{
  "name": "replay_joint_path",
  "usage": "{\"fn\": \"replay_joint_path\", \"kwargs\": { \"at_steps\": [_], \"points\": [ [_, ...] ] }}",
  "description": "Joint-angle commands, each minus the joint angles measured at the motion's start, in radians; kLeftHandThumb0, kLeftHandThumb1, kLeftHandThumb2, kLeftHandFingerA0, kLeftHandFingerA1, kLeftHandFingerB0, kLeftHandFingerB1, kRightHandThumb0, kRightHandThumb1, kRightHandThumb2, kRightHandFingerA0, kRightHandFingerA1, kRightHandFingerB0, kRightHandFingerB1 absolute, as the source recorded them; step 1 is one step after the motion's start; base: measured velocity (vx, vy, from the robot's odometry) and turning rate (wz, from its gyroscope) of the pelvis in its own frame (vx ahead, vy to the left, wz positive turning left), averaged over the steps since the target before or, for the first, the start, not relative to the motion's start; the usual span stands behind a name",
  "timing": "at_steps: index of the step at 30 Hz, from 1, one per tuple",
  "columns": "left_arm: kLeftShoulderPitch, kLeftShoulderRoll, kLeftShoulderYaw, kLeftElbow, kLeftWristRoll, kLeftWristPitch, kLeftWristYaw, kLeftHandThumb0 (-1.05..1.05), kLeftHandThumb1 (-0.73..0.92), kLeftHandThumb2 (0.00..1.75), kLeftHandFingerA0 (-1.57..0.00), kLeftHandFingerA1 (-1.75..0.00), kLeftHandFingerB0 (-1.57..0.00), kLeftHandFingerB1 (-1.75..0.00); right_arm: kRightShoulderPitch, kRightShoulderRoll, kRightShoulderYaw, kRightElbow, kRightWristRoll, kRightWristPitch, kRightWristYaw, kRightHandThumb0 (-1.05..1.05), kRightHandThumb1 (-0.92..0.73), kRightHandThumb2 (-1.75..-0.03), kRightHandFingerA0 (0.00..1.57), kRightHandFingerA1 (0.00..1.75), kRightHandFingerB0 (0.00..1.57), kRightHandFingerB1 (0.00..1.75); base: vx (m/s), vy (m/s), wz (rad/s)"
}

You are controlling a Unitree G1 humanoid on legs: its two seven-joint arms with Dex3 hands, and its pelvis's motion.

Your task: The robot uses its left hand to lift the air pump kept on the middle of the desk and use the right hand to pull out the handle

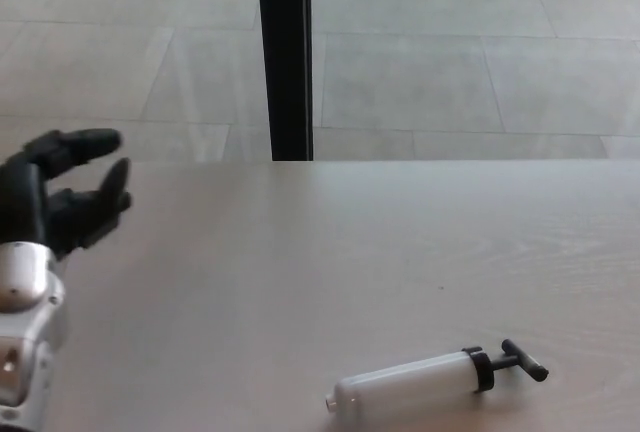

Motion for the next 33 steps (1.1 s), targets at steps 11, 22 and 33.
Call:
{"fn": "replay_joint_path", "kwargs": {
  "at_steps": [11, 22, 33],
  "points": [
    [-0.036, -0.099, -0.747, -0.097, 0.434, 0.233, -0.085, -0.35, 0.6, 0.62, -0.62, -0.91, -0.51, -0.63, 0.004, 0.091, 0.182, -0.17, -0.054, 0.126, -0.044, -0.58, -0.56, -0.89, 0.48, 0.61, 0.31, 0.51, 0.0, 0.0, 0.0],
    [-0.135, -0.087, -1.044, -0.089, 0.558, 0.433, -0.181, -0.49, 0.54, 0.56, -0.45, -0.92, -0.41, -0.64, 0.016, 0.1, 0.19, -0.14, -0.073, 0.112, -0.061, -0.57, -0.58, -0.89, 0.5, 0.62, 0.31, 0.51, 0.0, 0.0, 0.0],
    [-0.178, -0.12, -1.148, -0.102, 0.57, 0.629, -0.201, -0.72, 0.73, 0.61, -0.36, -0.8, -0.31, -0.59, 0.007, 0.098, 0.195, -0.13, -0.085, 0.114, -0.075, -0.56, -0.57, -0.89, 0.52, 0.63, 0.32, 0.51, 0.0, 0.0, 0.0]
  ]
}}
